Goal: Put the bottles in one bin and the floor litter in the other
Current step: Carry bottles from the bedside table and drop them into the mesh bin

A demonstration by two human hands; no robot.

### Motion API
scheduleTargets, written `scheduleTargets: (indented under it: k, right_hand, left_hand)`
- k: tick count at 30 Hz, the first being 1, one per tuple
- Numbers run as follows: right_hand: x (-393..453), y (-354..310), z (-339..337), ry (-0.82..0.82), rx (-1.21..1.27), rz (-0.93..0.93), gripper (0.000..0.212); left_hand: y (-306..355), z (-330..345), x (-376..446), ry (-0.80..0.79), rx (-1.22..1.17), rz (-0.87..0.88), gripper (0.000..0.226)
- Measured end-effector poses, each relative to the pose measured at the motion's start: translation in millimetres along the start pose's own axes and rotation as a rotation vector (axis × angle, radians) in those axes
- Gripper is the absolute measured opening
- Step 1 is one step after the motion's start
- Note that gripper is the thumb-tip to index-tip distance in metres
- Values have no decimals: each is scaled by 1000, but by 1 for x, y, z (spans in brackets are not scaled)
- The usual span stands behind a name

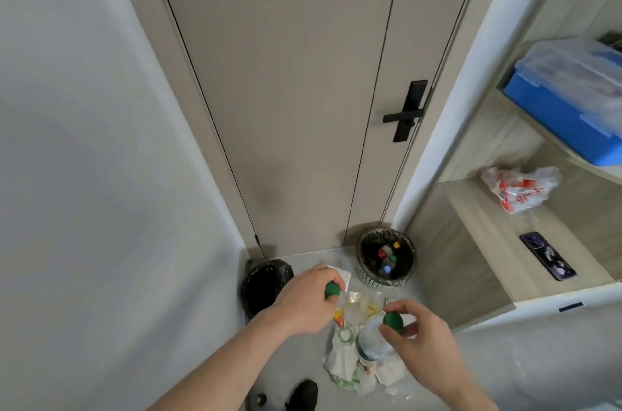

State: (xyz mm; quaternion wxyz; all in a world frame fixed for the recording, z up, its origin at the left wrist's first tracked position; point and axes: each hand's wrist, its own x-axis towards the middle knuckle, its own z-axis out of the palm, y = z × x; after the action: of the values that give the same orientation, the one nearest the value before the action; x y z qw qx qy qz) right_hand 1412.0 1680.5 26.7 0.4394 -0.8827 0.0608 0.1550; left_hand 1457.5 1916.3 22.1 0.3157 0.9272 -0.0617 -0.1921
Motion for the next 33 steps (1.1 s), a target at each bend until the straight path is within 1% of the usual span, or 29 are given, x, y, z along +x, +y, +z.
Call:
scheduleTargets:
  k: [5, 10, 17, 21, 25, 29, 33]
  right_hand:
    - [58, -30, -10, 58, 25, 12, 23]
    - [72, -31, -31, 110, 15, 29, 24]
    - [68, -4, -58, 155, 23, 75, 22]
    - [76, 19, -66, 134, 2, 88, 22]
    - [79, 30, -66, 102, -9, 100, 20]
    - [91, 45, -77, 116, -15, 135, 17]
    - [121, 61, -84, 154, -9, 184, 17]
  left_hand:
    - [-6, -39, 62, 11, 40, 37, 24]
    - [3, -42, 86, -10, 54, 92, 22]
    - [17, -29, 97, -36, 80, 127, 22]
    - [26, -17, 99, 13, 47, 117, 21]
    - [21, -1, 106, 18, 20, 89, 21]
    - [21, 7, 134, -15, 6, 91, 22]
    - [22, 10, 185, -68, 4, 106, 24]
